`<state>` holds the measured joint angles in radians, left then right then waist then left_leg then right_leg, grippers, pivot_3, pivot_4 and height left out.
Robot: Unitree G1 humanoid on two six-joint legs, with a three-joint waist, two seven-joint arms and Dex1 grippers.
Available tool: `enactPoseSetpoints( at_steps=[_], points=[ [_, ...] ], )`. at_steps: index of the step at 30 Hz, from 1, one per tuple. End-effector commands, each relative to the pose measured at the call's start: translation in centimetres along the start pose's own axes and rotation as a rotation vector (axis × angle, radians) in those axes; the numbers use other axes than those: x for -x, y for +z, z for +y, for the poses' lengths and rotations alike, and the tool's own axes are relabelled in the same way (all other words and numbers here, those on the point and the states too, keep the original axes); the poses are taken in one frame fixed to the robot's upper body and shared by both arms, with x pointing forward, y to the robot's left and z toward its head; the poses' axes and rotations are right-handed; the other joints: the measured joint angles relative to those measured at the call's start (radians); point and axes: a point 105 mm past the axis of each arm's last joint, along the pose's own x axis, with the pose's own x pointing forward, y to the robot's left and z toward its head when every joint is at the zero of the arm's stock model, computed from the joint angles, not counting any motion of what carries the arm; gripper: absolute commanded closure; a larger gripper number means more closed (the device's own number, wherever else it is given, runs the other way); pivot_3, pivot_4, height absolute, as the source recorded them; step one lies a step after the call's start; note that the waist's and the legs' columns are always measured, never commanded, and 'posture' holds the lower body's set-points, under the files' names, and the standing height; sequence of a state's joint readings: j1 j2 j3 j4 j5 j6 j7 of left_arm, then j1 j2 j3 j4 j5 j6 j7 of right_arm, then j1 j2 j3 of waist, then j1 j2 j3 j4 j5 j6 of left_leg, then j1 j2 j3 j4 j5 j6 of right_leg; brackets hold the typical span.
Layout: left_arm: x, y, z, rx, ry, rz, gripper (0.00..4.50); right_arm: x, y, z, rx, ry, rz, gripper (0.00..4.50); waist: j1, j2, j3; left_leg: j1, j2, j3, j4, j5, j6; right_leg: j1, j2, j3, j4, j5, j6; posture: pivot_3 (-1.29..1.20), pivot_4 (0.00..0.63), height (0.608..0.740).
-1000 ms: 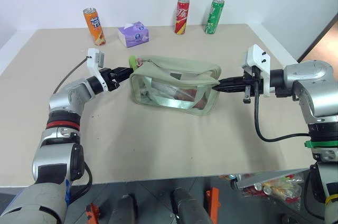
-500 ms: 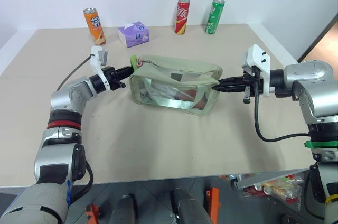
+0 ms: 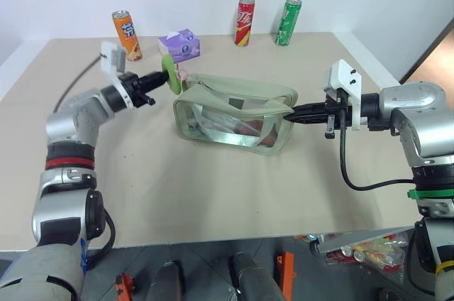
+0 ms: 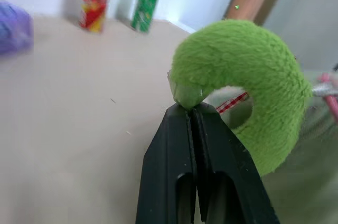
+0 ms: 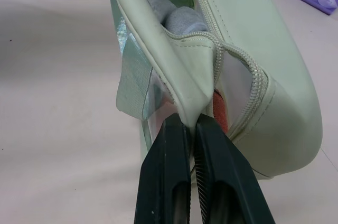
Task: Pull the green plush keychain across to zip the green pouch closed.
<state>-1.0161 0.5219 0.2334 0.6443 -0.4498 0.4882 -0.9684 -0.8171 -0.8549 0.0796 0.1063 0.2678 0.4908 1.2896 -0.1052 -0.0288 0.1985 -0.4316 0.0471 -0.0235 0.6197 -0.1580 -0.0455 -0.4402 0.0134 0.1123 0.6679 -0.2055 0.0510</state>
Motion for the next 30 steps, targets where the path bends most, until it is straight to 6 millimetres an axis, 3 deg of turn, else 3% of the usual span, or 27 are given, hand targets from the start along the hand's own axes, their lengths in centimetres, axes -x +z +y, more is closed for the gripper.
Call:
enactPoseSetpoints(
  at_steps=[1, 6, 10, 16, 21, 30],
  points=[
    [-0.8, 3.7, -1.6, -0.154, -0.046, -0.056, 4.47, -0.1, 1.2, 0.0, 0.045, 0.005, -0.025, 4.50, 0.000, 0.000, 0.000, 0.000, 0.000, 0.000, 0.000, 0.000, 0.000, 0.000, 0.000, 0.000, 0.000, 0.000, 0.000, 0.00, 0.150, 0.740],
    [-3.0, 3.9, -3.7, -0.299, -0.106, -0.018, 4.47, -0.1, 1.3, -0.1, 0.048, 0.000, -0.028, 4.50, 0.000, 0.000, 0.000, 0.000, 0.000, 0.000, 0.000, 0.000, 0.000, 0.000, 0.000, 0.000, 0.000, 0.000, 0.000, 0.00, 0.150, 0.740],
    [-4.6, 2.0, -6.0, -0.464, -0.215, 0.079, 4.47, 0.0, 1.3, -0.1, 0.049, -0.005, -0.027, 4.50, 0.000, 0.000, 0.000, 0.000, 0.000, 0.000, 0.000, 0.000, 0.000, 0.000, 0.000, 0.000, 0.000, 0.000, 0.000, 0.00, 0.150, 0.740],
    [-6.4, 0.3, -9.1, -0.551, -0.373, 0.135, 4.47, 0.2, 1.2, 0.1, 0.045, -0.013, -0.026, 4.50, 0.001, 0.000, 0.000, 0.000, 0.000, 0.000, 0.000, 0.000, 0.000, 0.000, 0.000, 0.001, 0.000, 0.000, 0.000, 0.00, 0.150, 0.740],
    [-7.8, 0.7, -10.9, -0.561, -0.441, 0.110, 4.47, 0.3, 1.1, 0.3, 0.041, -0.013, -0.025, 4.50, 0.002, 0.000, 0.000, 0.000, 0.000, 0.000, 0.000, 0.000, 0.000, 0.000, 0.000, 0.001, 0.000, 0.000, 0.000, 0.00, 0.150, 0.740],
    [-9.2, 1.7, -12.3, -0.584, -0.481, 0.078, 4.47, 0.2, 1.1, 0.3, 0.038, -0.017, -0.032, 4.50, 0.002, 0.000, 0.000, 0.000, 0.000, 0.001, 0.000, 0.000, 0.000, 0.000, 0.000, 0.002, 0.000, 0.000, 0.000, 0.00, 0.150, 0.740]
  ],
)
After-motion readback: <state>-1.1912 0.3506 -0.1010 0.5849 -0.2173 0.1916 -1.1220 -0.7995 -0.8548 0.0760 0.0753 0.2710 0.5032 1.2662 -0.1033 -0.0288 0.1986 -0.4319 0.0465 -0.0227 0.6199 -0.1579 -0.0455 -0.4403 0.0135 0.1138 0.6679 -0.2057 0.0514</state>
